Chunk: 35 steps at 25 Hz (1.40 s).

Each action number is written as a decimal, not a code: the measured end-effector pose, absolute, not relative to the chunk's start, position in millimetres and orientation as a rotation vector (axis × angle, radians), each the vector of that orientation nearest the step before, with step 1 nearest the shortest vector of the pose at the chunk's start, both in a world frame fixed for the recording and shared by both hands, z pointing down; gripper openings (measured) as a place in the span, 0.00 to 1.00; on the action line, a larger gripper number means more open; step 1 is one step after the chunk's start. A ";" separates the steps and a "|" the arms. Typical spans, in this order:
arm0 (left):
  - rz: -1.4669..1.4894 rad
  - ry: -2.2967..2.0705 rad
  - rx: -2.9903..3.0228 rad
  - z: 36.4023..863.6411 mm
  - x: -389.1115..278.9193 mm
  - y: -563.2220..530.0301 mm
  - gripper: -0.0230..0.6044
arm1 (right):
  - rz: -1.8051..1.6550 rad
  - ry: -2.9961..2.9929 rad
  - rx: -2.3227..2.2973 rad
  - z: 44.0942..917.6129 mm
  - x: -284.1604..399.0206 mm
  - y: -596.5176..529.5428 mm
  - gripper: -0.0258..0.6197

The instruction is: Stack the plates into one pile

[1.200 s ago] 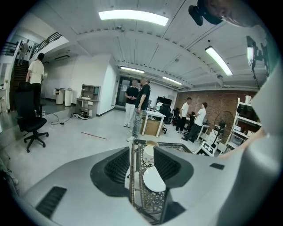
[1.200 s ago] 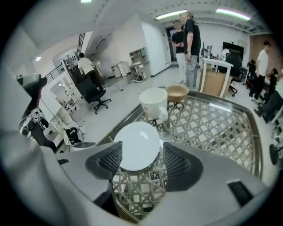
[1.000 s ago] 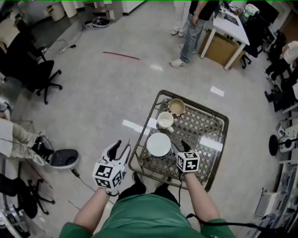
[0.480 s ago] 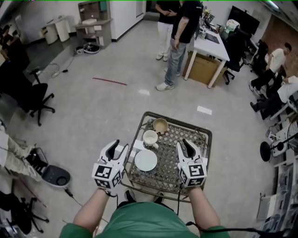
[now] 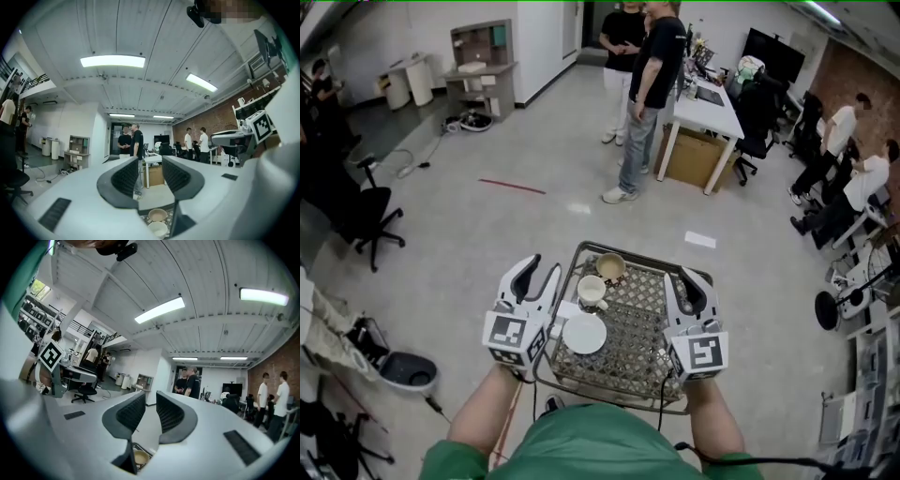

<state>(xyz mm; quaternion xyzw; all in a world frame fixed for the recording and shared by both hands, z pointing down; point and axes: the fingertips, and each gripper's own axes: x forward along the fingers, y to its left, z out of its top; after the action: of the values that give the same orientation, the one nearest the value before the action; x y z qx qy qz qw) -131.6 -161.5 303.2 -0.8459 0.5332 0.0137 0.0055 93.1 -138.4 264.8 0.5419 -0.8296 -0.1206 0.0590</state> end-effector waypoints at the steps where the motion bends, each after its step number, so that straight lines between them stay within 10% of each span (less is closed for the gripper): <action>1: 0.059 1.657 -2.638 293.7 -127.9 -162.9 0.31 | -0.397 -2.513 1.650 253.3 95.8 -137.5 0.18; 35: 0.099 1.535 -2.582 239.6 -92.0 -148.8 0.31 | -0.633 -2.546 1.709 207.9 111.0 -121.9 0.17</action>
<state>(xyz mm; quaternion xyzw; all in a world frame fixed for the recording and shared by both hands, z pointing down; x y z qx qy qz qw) -92.0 -148.8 239.6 -0.8572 0.5094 0.0329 0.0681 111.0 -121.9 207.9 0.5458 -0.8132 -0.2022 0.0056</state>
